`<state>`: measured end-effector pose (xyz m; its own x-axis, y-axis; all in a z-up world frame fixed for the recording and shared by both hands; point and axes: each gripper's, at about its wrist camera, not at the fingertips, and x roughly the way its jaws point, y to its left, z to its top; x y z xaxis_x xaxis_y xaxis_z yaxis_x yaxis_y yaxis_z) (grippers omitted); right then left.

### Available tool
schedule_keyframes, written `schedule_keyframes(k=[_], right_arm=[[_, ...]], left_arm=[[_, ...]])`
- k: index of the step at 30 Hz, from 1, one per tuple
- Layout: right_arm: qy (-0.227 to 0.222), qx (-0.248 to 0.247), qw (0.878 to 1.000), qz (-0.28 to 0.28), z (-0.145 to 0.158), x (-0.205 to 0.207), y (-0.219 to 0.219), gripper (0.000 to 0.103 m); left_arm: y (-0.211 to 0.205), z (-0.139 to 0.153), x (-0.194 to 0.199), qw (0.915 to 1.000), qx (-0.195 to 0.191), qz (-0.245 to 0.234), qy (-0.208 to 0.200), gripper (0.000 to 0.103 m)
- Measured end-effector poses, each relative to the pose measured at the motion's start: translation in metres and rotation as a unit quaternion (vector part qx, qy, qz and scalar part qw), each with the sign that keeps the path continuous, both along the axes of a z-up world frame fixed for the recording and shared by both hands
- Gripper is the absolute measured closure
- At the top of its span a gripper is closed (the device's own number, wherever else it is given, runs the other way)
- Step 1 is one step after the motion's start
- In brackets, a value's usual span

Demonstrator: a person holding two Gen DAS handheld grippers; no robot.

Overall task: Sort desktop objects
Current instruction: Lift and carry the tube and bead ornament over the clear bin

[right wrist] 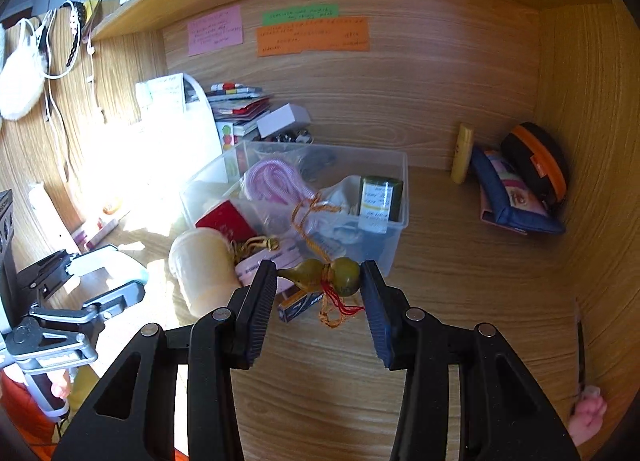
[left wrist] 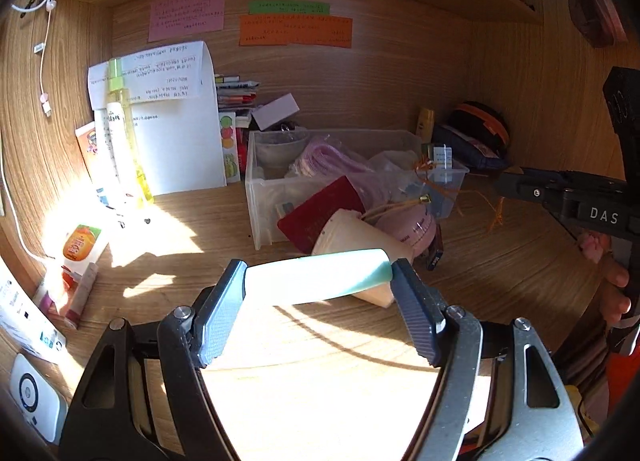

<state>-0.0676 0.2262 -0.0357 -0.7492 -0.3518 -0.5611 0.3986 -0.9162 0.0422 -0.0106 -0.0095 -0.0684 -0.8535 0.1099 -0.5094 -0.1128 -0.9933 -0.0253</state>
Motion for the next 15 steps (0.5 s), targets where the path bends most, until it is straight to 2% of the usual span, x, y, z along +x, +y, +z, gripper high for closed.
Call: schedule_keyframes(k=[10, 15], right_arm=[[0.018, -0.017, 0.999, 0.020, 0.025, -0.032, -0.006, 0.064], [0.018, -0.019, 0.999, 0.033, 0.028, -0.048, -0.016, 0.064]], left_arm=[[-0.022, 0.028, -0.025, 0.9998, 0.015, 0.006, 0.016, 0.030], [-0.024, 0.033, -0.043, 0.9997, 0.015, 0.007, 0.020, 0.030]])
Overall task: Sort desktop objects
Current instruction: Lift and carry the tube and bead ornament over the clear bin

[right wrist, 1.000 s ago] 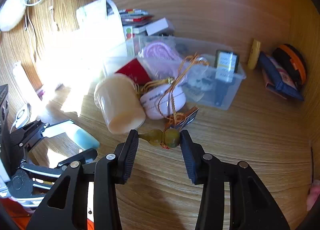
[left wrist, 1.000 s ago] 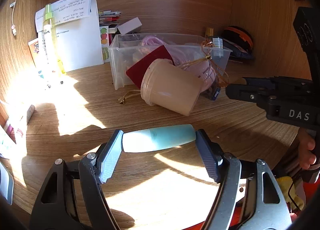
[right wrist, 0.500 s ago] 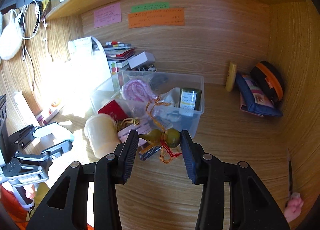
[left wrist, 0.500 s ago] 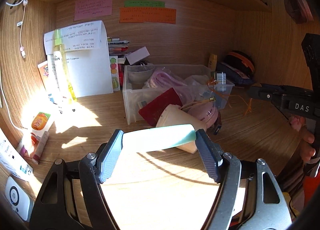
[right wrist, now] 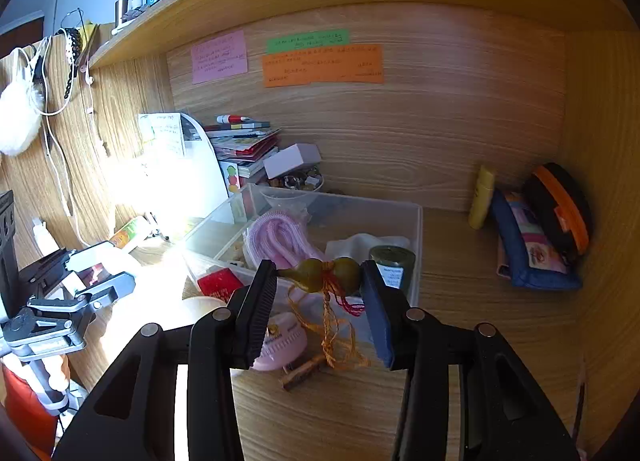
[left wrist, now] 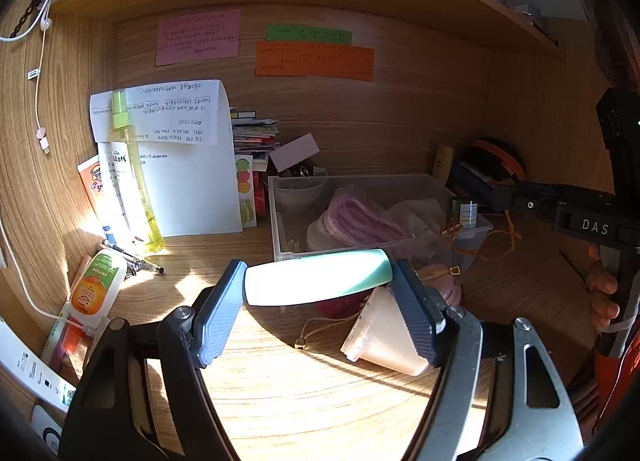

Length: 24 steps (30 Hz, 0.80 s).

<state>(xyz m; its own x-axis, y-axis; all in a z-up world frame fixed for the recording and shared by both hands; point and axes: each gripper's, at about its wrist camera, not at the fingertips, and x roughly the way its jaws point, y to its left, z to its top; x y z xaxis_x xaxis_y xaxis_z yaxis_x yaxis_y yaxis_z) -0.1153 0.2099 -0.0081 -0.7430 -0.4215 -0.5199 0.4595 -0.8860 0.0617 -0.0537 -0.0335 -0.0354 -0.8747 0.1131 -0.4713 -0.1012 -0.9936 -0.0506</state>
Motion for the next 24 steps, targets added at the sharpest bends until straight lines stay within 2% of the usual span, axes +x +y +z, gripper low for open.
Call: schedule_keyframes(k=[8, 18, 24], right_arm=[[0.007, 0.003, 1.000, 0.008, 0.014, -0.031, -0.019, 0.064], [0.056, 0.007, 0.998, 0.008, 0.052, -0.056, -0.033, 0.064], [0.011, 0.012, 1.000, 0.004, 0.025, -0.075, -0.036, 0.064]], left_arm=[[0.001, 0.008, -0.032, 0.9999, -0.002, -0.012, 0.003, 0.030], [-0.007, 0.026, -0.069, 0.9997, 0.001, -0.018, 0.014, 0.030], [-0.007, 0.023, -0.096, 0.9998, 0.009, -0.016, -0.004, 0.030]])
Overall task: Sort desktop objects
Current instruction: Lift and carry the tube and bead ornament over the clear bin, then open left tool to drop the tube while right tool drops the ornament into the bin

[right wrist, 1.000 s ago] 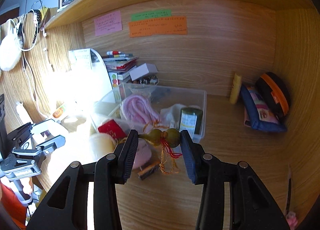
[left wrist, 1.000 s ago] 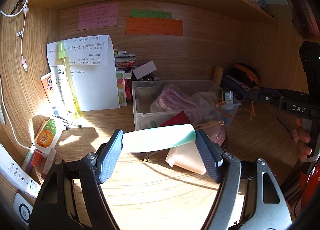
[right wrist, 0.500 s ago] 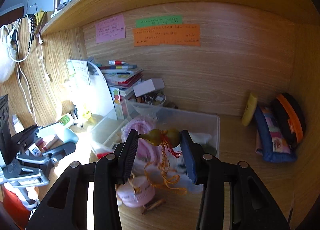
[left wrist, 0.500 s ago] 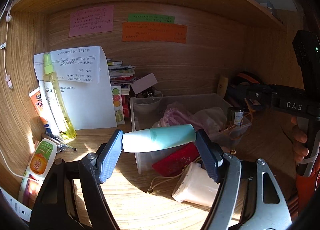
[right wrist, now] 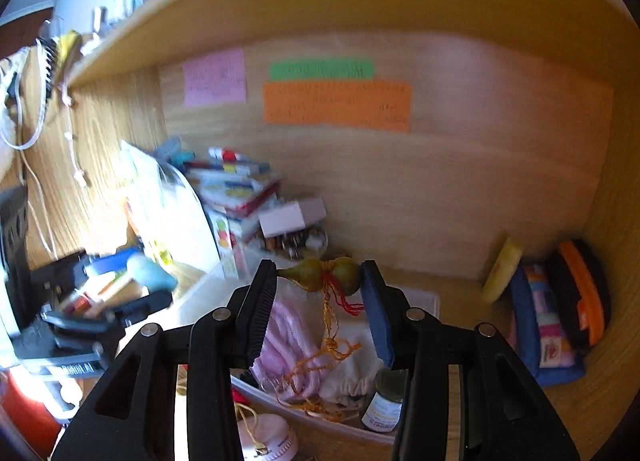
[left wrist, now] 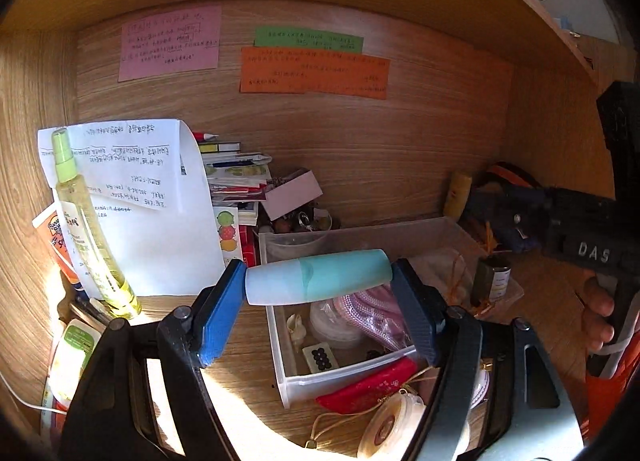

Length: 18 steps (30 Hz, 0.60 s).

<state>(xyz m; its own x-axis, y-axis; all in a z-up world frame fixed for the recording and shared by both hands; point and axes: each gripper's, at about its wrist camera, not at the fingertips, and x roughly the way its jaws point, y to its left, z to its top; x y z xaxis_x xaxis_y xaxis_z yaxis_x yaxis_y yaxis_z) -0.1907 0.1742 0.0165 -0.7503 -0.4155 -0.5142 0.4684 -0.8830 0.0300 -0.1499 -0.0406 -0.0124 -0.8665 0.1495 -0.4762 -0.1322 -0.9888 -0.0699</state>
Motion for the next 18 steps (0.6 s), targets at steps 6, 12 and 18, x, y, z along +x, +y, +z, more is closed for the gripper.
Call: schedule_keyframes(k=[6, 12, 18], right_arm=[[-0.061, -0.006, 0.998, 0.000, -0.039, -0.020, 0.004, 0.064], [-0.094, -0.017, 0.995, 0.012, -0.058, -0.027, 0.005, 0.063], [-0.090, -0.004, 0.996, 0.015, -0.063, -0.022, 0.000, 0.063]], left_arm=[[0.011, -0.020, -0.022, 0.9995, -0.008, -0.008, -0.028, 0.030], [0.017, -0.033, -0.031, 0.9985, -0.007, -0.023, -0.049, 0.030], [0.018, -0.042, -0.032, 0.9974, -0.013, -0.030, -0.065, 0.030]])
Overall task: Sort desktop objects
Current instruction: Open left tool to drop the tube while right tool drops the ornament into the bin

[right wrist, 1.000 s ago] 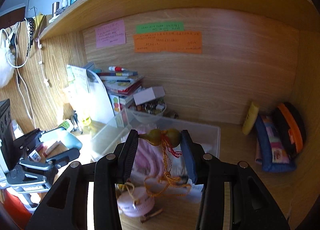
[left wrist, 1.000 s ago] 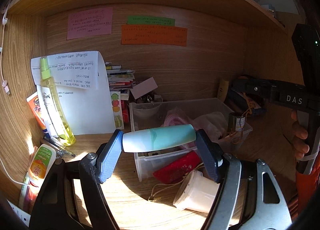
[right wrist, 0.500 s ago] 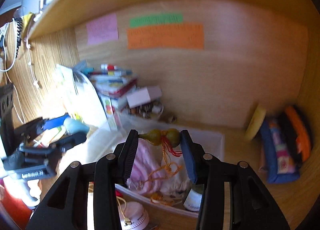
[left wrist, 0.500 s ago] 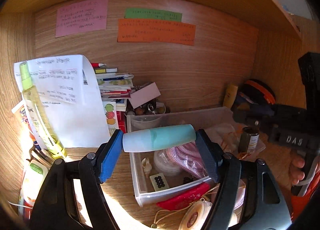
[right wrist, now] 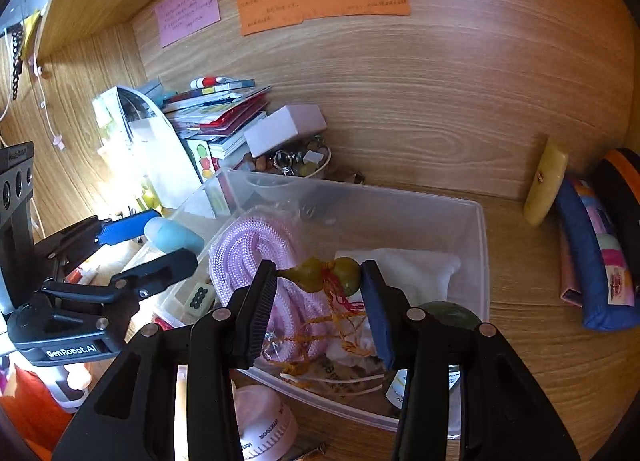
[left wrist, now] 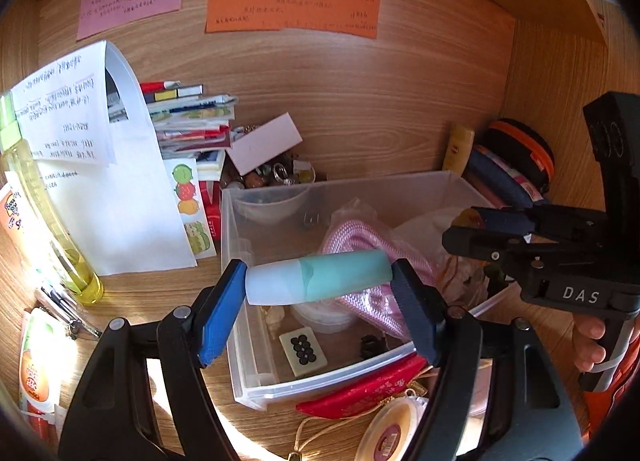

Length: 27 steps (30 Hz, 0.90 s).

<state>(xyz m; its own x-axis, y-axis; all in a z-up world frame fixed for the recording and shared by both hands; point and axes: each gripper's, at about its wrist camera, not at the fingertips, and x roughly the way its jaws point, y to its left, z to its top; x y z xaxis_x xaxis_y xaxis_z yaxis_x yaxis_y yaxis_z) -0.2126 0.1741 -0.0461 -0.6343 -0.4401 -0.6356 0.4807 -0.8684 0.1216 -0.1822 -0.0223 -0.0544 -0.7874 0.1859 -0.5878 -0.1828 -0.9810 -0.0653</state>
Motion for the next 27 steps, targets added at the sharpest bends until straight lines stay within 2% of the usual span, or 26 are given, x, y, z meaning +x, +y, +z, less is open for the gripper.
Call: schedule_keyframes(k=[15, 23, 27], right_arm=[[0.016, 0.011, 1.000, 0.015, -0.002, 0.004, -0.010, 0.062], [0.050, 0.015, 0.999, 0.001, 0.004, 0.010, -0.009, 0.036], [0.054, 0.012, 0.998, -0.012, 0.009, 0.007, -0.004, 0.032]], left_arm=[[0.001, -0.004, 0.003, 0.9998, -0.017, -0.006, -0.009, 0.030], [0.005, 0.001, 0.010, 0.9994, -0.029, -0.013, 0.015, 0.029], [-0.001, 0.002, 0.009, 0.9997, -0.021, -0.006, 0.014, 0.029]])
